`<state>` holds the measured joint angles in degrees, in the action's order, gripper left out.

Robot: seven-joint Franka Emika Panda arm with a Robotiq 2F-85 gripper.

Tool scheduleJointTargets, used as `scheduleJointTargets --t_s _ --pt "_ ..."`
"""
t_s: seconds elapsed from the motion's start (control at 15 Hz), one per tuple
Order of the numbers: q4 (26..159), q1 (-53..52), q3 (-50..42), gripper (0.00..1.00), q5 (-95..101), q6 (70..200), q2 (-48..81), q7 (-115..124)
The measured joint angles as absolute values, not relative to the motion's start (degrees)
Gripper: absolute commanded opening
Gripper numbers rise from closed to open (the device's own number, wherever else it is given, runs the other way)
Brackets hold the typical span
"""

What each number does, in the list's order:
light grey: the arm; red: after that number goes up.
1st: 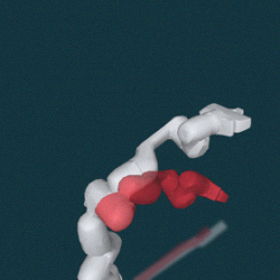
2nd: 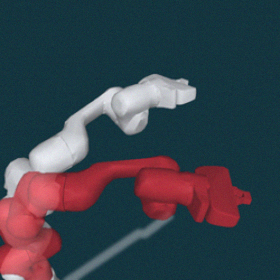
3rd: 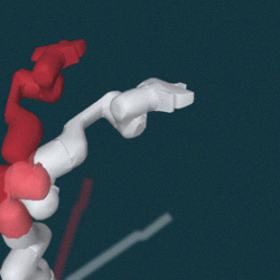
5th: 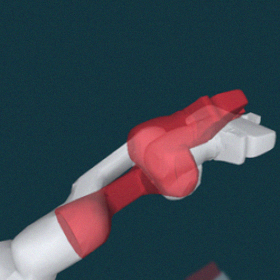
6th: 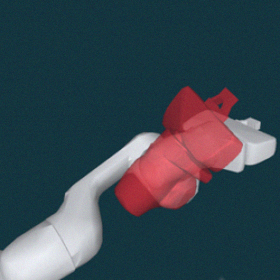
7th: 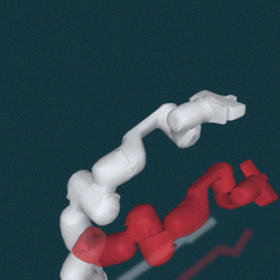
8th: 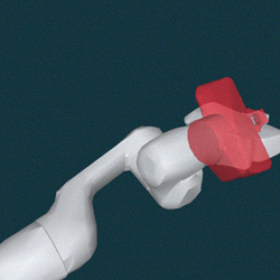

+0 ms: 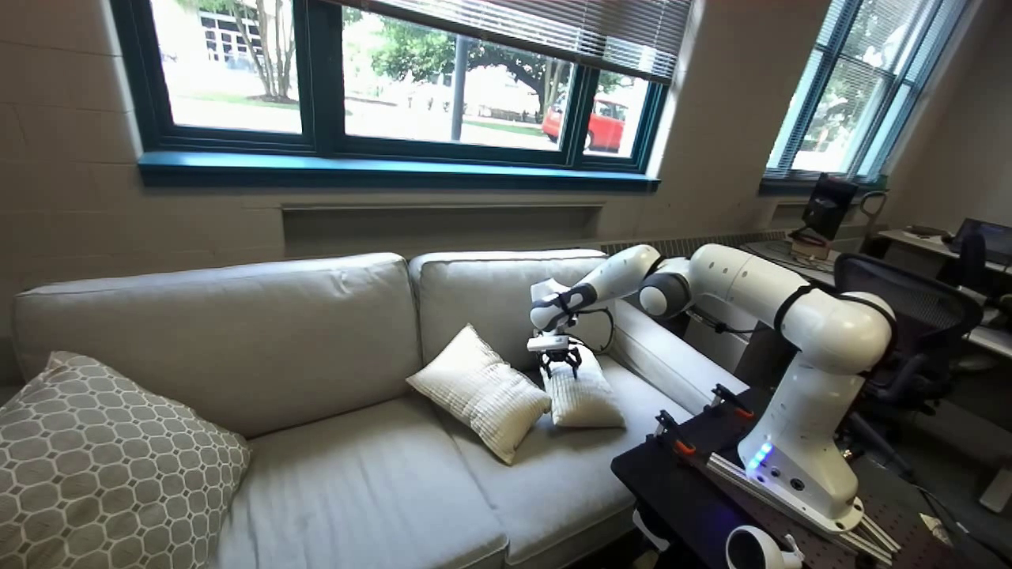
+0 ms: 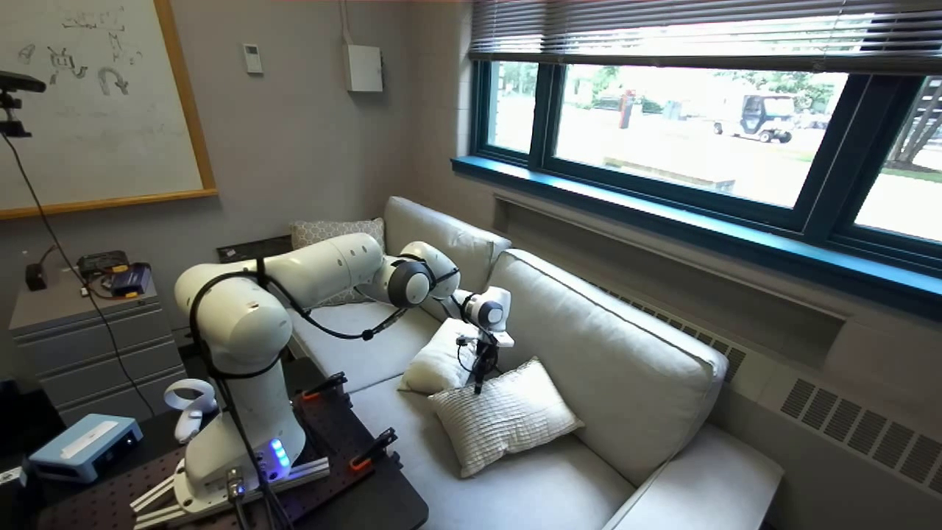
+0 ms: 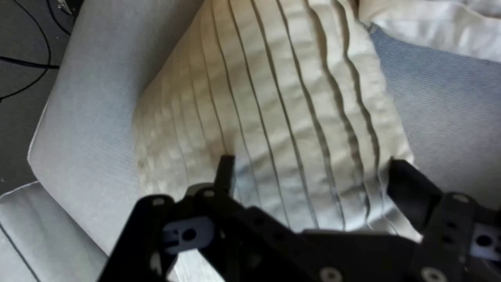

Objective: Take the pillows and move them to the right of the couch

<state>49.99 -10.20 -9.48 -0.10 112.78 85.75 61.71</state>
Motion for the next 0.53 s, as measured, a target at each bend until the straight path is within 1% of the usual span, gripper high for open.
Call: scheduleJointTargets --t_s 0.07,0.13,0.33,0.47,0.53 --pt "49.99 -10.45 -9.48 0.68 0.41 111.92 85.74 62.38" --pt "49.99 -10.63 -9.48 0.57 0.90 111.09 85.74 62.86" --pt "49.98 -10.94 -9.48 0.34 2.44 109.31 85.72 63.80" --pt "49.98 -11.03 -9.48 0.21 3.46 108.88 85.70 63.94" --pt "49.98 -11.08 -9.48 0.12 3.94 108.83 85.68 63.94"
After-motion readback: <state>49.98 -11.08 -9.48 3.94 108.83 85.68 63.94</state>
